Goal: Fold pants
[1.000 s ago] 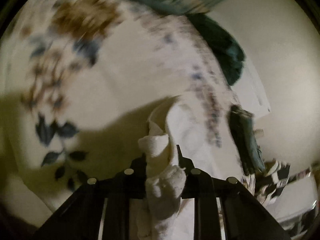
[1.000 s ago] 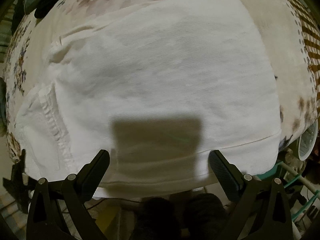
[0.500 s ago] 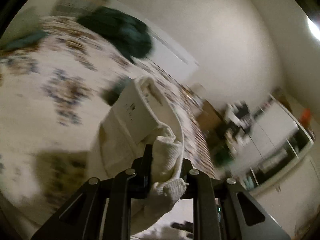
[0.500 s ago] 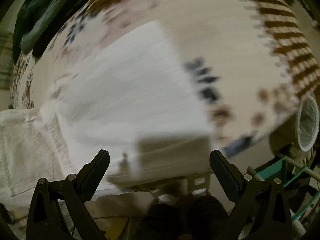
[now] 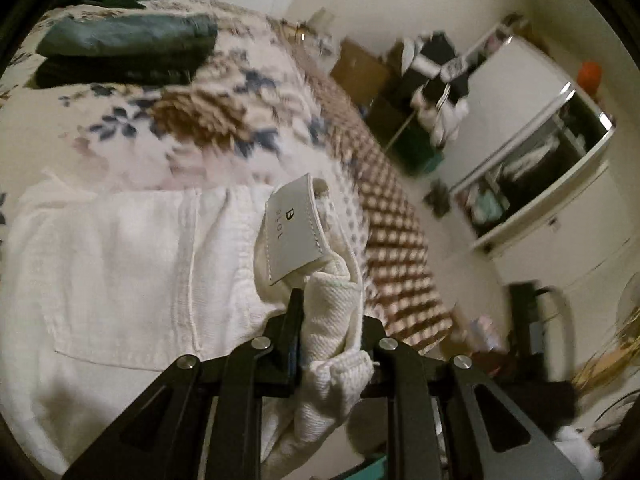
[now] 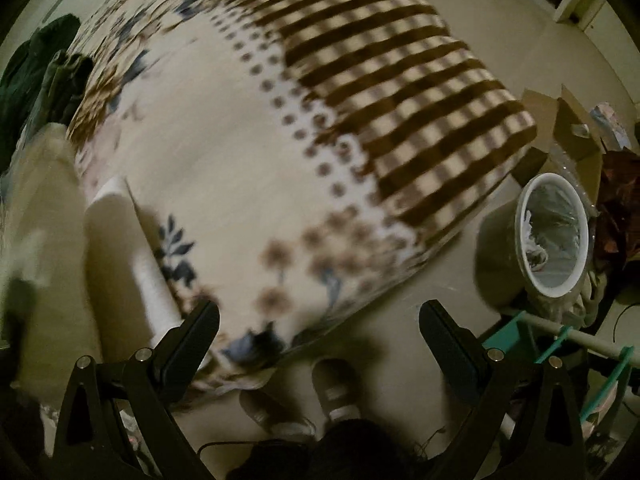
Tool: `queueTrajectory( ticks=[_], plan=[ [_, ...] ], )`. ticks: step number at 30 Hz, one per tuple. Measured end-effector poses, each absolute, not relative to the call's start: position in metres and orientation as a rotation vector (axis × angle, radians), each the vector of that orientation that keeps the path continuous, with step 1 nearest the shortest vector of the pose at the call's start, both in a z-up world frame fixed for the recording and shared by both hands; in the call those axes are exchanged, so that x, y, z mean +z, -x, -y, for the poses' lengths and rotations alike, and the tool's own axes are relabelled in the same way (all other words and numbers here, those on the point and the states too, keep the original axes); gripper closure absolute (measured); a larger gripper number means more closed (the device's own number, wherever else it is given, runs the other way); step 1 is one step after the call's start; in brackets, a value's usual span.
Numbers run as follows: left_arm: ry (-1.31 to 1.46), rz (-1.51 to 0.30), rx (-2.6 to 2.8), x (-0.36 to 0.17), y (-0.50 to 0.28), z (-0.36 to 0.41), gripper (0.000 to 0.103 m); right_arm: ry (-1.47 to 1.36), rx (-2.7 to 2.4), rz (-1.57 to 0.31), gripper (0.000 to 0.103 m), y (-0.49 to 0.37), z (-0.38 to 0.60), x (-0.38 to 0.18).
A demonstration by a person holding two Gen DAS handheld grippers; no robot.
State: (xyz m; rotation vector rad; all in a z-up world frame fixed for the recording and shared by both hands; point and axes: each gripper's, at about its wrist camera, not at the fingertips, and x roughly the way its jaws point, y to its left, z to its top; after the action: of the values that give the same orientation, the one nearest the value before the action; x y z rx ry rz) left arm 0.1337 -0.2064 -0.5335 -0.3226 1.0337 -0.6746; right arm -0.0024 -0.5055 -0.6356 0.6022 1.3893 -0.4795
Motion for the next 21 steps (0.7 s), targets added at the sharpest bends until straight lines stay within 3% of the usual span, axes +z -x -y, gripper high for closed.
queueTrajectory(
  ticks=[4,6,8,10,16,21],
  plan=[
    [0.293,-1.115,-0.614,-0.536,-0.141,0.209,0.085,-0.632,-0.459,-1.354,0.001,0.003,0.519,-0.632],
    [0.268,-1.134,-0.579,-0.533,-0.141,0.209,0.073,-0.634,-0.432,-1.348,0.001,-0.001,0.519,-0.631],
    [0.234,-1.156,-0.566,-0.526,-0.141,0.211,0.029,-0.654,-0.386,-1.331,0.001,-0.004,0.523,-0.628],
    [0.234,-1.156,-0.568,-0.515,-0.144,0.208,0.015,-0.679,-0.349,-1.311,0.001,-0.015,0.519,-0.627],
    [0.236,-1.135,-0.482,-0.494,-0.164,0.164,0.015,-0.756,-0.192,-1.245,0.001,-0.050,0.502,-0.619],
    [0.196,-1.201,-0.253,-0.522,-0.194,0.084,0.015,-0.811,-0.020,-1.285,0.001,-0.086,0.480,-0.645]
  ],
)
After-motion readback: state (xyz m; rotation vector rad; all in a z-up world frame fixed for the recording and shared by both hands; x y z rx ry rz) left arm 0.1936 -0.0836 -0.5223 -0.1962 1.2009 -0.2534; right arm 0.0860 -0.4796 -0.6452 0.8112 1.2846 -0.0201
